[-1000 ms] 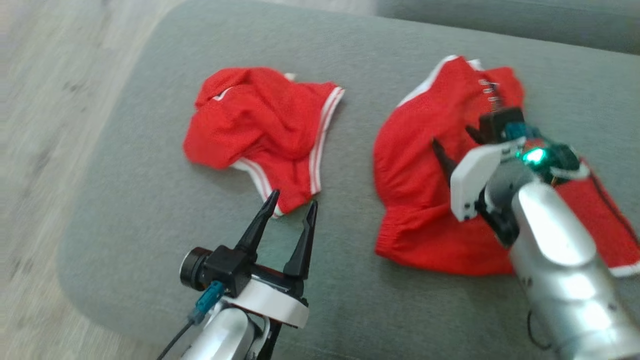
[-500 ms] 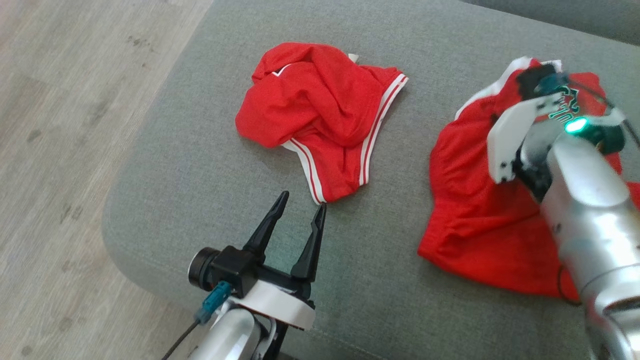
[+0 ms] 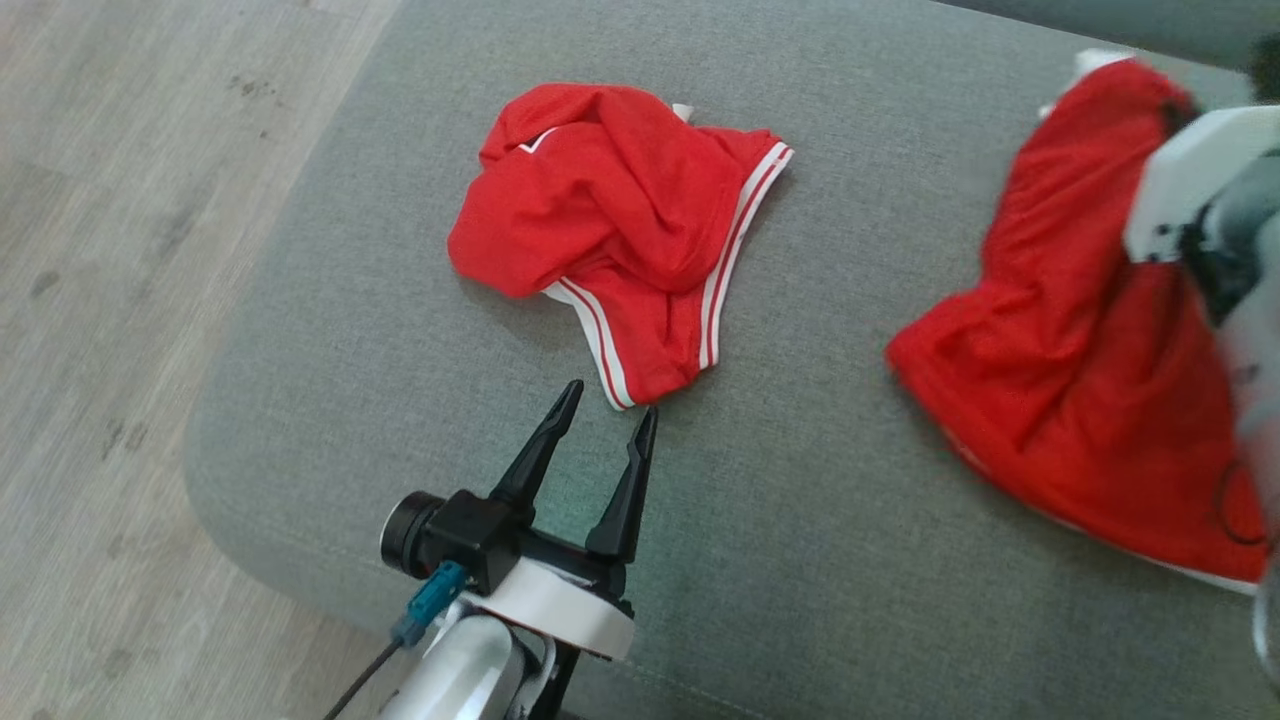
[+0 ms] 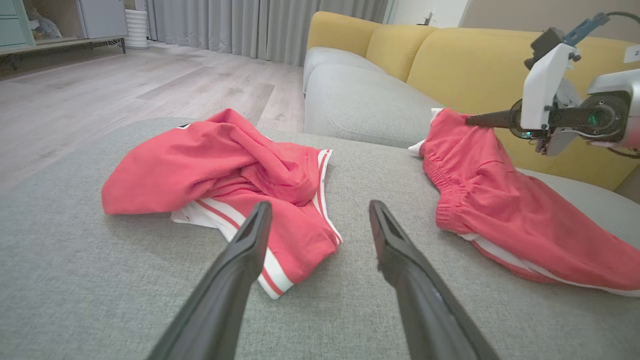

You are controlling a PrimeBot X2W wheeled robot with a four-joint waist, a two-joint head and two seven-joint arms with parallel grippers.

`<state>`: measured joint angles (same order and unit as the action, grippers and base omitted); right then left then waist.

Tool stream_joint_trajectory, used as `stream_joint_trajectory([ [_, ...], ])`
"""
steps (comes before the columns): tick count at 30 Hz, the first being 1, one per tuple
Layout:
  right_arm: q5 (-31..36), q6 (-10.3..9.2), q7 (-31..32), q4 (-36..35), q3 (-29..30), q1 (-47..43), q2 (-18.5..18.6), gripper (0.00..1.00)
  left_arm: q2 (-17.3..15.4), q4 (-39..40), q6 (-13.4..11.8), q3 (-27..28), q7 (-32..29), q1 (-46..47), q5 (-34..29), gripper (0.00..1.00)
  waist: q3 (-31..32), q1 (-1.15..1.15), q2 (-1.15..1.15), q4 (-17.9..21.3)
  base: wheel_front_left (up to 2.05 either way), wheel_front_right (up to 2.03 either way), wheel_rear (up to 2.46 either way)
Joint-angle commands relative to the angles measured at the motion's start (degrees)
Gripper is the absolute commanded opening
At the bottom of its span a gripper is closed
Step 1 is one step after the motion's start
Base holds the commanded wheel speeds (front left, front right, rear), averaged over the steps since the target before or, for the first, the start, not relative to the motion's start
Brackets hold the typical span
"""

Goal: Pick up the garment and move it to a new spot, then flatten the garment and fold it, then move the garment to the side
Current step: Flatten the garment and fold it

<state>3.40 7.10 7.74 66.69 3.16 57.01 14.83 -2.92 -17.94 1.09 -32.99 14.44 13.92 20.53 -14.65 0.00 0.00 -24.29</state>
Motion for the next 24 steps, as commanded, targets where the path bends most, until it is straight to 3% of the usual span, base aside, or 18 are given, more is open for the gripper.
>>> stream_joint_trajectory([
  [1, 2.72, 0.39, -1.34, -1.29, 1.55, 2.44, 0.47, 0.00, 0.03, 1.94, 0.13, 1.79, 0.56, 2.43, -0.36, 1.00, -0.19, 0.00, 0.00, 0.32, 0.00, 0.00, 0.00],
  [2, 4.09, 0.39, -1.81, -1.35, 2.95, 2.53, 0.83, 0.00, 0.03, 1.97, 0.15, 1.79, 0.56, 2.54, -0.40, 1.00, -0.27, 0.00, 0.00, 0.50, 0.00, 0.00, 0.00],
  [3, 5.66, 0.39, -2.65, -1.69, 4.07, 2.50, 0.90, 0.42, 0.03, 2.02, 0.16, 1.80, 0.56, 2.63, -0.42, 1.00, -0.29, 0.00, 0.00, 0.70, 0.00, 0.00, 0.00],
  [4, 6.71, 0.39, -3.30, -1.81, 5.33, 2.37, 0.47, 1.00, 0.03, 2.08, 0.15, 1.82, 0.56, 2.67, -0.45, 1.00, -0.23, 0.00, 0.00, 0.96, 0.00, 0.00, 0.00],
  [10, 9.44, 0.39, -10.78, -3.30, 9.18, 1.36, -3.87, 1.00, 0.03, 2.05, 0.21, 2.52, 0.56, 2.41, -1.11, 1.00, 0.93, 0.00, 0.00, 3.71, 0.00, 0.00, 0.00],
  [14, 9.67, 0.39, -18.34, -4.73, 10.75, -1.62, -7.87, 1.00, 0.01, 1.69, 0.31, 4.24, 0.56, 1.95, -2.27, 1.00, 3.04, 0.00, 0.00, 7.29, 0.00, 0.00, 0.00],
  [18, 7.58, 0.39, -22.02, -7.73, 10.85, -6.61, -10.94, 1.00, -0.37, 1.81, 0.25, 6.37, 0.56, 1.12, -3.13, 1.00, 5.16, 0.00, 0.00, 11.71, 0.00, 0.00, 0.00],
  [21, 4.17, 0.39, -22.63, -11.81, 8.25, -11.70, -11.83, 1.00, -0.81, 2.06, 0.27, 7.64, 0.56, 0.27, -3.70, 1.00, 6.42, 0.00, 0.00, 15.14, 0.00, 0.00, 0.00],
  [24, -5.84, 0.39, -22.70, -19.02, -0.13, -18.18, -11.91, 1.00, -1.21, 2.21, 0.28, 8.89, 0.56, -0.50, -4.06, 1.00, 7.38, 0.00, 0.00, 18.39, 0.00, 0.00, 0.00],
])
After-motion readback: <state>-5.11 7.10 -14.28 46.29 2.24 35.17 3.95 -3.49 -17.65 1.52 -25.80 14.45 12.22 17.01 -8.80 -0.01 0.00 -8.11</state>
